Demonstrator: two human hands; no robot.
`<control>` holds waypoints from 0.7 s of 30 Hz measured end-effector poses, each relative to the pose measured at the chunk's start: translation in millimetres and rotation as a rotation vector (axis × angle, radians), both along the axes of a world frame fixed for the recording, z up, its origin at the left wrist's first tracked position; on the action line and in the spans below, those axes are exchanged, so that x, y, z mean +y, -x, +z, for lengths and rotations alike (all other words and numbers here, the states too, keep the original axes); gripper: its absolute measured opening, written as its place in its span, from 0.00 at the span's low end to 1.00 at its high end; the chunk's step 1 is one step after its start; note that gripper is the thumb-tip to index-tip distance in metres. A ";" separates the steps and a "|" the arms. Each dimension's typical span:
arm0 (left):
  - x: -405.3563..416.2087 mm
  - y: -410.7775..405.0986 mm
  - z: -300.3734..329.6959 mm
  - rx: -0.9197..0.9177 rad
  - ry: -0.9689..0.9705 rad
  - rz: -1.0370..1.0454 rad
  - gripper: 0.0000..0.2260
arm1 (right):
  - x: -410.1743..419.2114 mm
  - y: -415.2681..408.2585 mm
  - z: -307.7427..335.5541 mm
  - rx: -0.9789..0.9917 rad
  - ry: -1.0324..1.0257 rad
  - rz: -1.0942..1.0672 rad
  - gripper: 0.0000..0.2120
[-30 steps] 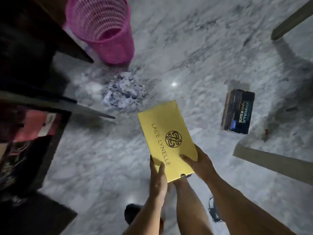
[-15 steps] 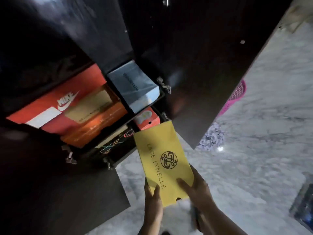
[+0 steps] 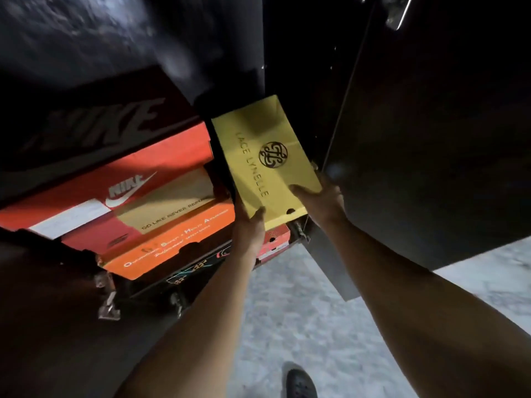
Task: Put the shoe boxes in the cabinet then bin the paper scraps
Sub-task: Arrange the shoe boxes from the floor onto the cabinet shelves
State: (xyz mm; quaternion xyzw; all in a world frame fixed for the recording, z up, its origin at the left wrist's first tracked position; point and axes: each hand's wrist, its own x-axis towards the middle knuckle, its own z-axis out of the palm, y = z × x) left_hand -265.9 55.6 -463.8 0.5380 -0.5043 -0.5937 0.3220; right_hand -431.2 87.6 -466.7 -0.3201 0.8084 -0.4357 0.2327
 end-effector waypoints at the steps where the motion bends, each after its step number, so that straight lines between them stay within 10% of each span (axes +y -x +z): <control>1: -12.1 3.6 -9.0 0.007 0.025 0.024 0.31 | -14.4 1.5 -6.0 -0.019 0.033 0.000 0.34; 14: -54.4 33.5 -39.0 -0.071 0.273 0.205 0.24 | -82.5 2.6 -48.1 -0.036 0.222 -0.042 0.27; 21: -58.3 24.9 -30.0 -0.092 0.199 0.126 0.25 | -85.0 3.9 -9.3 -0.074 -0.164 -0.035 0.32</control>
